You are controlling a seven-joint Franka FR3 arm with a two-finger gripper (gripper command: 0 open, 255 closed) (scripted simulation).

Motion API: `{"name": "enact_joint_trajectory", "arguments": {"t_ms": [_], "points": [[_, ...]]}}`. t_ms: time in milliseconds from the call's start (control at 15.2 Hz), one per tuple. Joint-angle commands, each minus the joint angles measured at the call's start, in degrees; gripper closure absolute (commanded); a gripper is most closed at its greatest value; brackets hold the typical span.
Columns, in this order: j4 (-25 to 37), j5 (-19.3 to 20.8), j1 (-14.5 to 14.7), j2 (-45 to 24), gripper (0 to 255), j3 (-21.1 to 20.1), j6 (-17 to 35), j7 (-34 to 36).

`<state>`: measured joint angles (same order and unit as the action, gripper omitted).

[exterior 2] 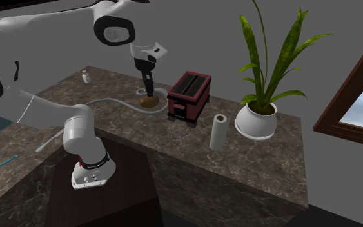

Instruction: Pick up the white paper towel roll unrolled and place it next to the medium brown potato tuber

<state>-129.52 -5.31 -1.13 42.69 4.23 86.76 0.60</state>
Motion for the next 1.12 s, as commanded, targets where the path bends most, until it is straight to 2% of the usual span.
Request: {"name": "enact_joint_trajectory", "arguments": {"t_ms": [0, 528, 1056], "points": [[0.0, 0.0, 0.0, 0.0, 0, 0.0, 0.0, 0.0], [3.1, 1.07, -0.62, -13.48, 0, 3.69, 11.61, -4.53], [11.0, -0.35, -0.92, -28.86, 0, 7.24, 20.17, -9.23]]}}
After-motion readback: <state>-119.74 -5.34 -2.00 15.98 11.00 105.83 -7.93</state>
